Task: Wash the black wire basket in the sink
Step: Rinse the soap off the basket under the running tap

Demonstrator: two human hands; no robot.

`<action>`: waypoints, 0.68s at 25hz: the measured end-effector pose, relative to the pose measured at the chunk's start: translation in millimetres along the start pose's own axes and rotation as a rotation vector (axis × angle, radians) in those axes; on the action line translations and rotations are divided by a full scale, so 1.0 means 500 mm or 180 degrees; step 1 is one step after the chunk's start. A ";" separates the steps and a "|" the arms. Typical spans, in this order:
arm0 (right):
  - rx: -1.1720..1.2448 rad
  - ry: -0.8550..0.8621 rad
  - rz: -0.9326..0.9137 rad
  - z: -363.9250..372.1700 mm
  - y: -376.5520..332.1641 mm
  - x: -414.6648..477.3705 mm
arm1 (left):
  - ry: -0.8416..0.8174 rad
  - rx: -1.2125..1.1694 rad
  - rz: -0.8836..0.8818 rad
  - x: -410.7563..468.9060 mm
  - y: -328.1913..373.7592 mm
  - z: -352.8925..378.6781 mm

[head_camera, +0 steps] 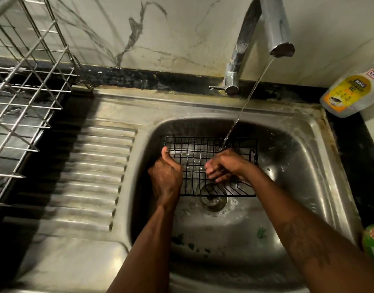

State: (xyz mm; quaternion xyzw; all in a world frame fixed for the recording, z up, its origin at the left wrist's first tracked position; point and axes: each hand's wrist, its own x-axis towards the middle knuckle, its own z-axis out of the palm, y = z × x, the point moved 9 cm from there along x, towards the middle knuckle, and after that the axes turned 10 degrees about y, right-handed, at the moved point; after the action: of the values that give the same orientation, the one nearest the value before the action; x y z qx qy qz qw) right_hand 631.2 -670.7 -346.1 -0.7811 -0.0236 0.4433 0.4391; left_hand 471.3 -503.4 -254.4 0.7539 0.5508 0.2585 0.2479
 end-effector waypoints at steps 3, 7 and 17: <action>0.1265 0.0479 -0.0355 -0.026 -0.039 0.025 | 0.0067 -0.0057 -0.0012 -0.002 -0.004 -0.002; 0.1959 0.0303 -0.0066 0.006 0.000 0.018 | -0.0019 0.0020 -0.0045 0.000 -0.009 0.008; -0.0062 0.1576 -0.0378 -0.068 -0.033 0.003 | 0.0001 0.0083 -0.0080 0.000 -0.015 0.012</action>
State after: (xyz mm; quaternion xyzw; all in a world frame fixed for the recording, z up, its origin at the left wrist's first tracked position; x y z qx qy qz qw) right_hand 662.3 -682.6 -327.9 -0.8673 0.0345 0.2116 0.4493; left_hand 470.2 -501.9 -263.9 0.7500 0.5636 0.2483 0.2411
